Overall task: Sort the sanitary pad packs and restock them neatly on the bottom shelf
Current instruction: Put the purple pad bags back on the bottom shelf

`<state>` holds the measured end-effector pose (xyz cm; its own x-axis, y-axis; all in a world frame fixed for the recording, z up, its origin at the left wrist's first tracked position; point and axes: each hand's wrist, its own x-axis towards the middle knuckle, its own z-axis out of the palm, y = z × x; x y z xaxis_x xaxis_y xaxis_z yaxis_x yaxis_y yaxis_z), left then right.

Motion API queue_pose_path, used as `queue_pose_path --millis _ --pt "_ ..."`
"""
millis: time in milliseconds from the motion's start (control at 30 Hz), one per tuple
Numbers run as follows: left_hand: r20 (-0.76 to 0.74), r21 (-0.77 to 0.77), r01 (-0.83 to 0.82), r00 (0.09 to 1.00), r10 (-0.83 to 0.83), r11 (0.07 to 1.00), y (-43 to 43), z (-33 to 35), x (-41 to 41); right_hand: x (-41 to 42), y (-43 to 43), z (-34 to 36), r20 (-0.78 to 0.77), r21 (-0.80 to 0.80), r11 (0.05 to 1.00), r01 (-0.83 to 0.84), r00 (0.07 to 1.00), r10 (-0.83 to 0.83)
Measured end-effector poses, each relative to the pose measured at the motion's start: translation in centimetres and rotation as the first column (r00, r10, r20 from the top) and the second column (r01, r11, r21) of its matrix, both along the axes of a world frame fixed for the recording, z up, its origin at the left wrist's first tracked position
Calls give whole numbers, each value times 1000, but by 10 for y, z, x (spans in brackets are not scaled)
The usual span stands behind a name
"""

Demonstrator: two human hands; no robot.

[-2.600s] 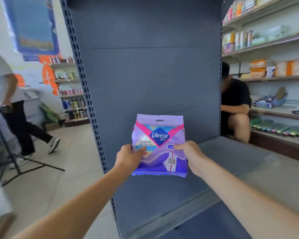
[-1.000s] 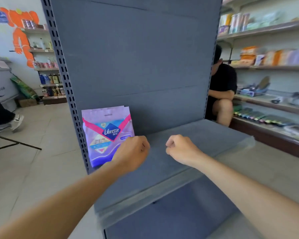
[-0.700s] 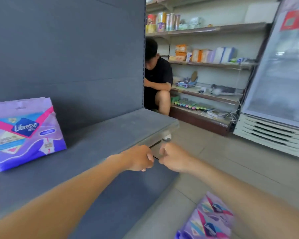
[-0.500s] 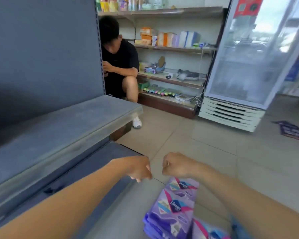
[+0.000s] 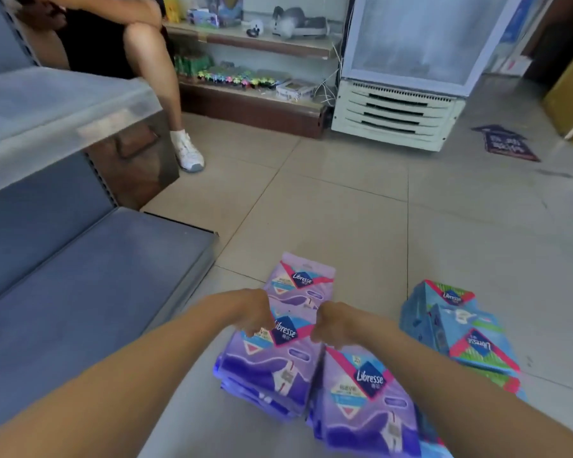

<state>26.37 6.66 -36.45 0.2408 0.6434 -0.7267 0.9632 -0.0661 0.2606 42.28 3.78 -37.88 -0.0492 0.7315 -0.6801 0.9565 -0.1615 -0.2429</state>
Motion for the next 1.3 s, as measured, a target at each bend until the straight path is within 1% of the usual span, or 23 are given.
queue_pose_path --millis 67,133,333,367,433,500,567,667,700,767,967,1067,1167,1300 --pt "23 -37 -67 997 68 997 10 -19 -2 -2 0 -21 -5 -24 999 43 999 -43" --pt "36 -39 -131 991 132 991 18 -37 -5 -4 1 -39 -17 -52 993 102 995 -103" --pt "12 73 -268 963 268 961 31 -81 -13 -2 -4 -73 -99 -38 933 359 927 -361" --pt "17 104 -294 956 294 950 32 -86 -15 -1 -5 -78 -127 -42 909 414 901 -416" --pt "37 156 -342 940 340 927 33 -97 -20 -3 -5 -87 -194 -67 838 542 817 -544" --pt "52 161 -384 923 380 909 32 -103 -23 -6 -3 -95 -223 -129 790 599 759 -612" --pt "62 92 -431 902 426 898 30 -109 -25 -9 -1 -104 -242 -220 727 650 686 -686" --pt "66 -59 -490 867 493 870 26 -115 -27 -16 2 -120 -258 -333 560 758 498 -828" --pt "69 -96 -503 857 510 859 24 -116 -28 -18 3 -124 -263 -365 525 769 456 -850" --pt "83 -133 -522 841 534 843 22 -119 -28 -22 4 -131 -291 -425 492 760 400 -869" --pt "135 -153 -582 789 600 799 17 -118 -33 -20 3 -122 -343 -508 452 733 309 -887" --pt "165 -144 -610 761 627 779 16 -110 -37 -16 8 -106 -372 -502 447 740 283 -884" --pt "239 -138 -660 701 672 738 17 -92 -46 -18 17 -80 -421 -449 485 750 302 -856" --pt "374 -120 -742 581 723 659 15 -41 -58 -33 32 -22 -521 -325 563 760 353 -777"
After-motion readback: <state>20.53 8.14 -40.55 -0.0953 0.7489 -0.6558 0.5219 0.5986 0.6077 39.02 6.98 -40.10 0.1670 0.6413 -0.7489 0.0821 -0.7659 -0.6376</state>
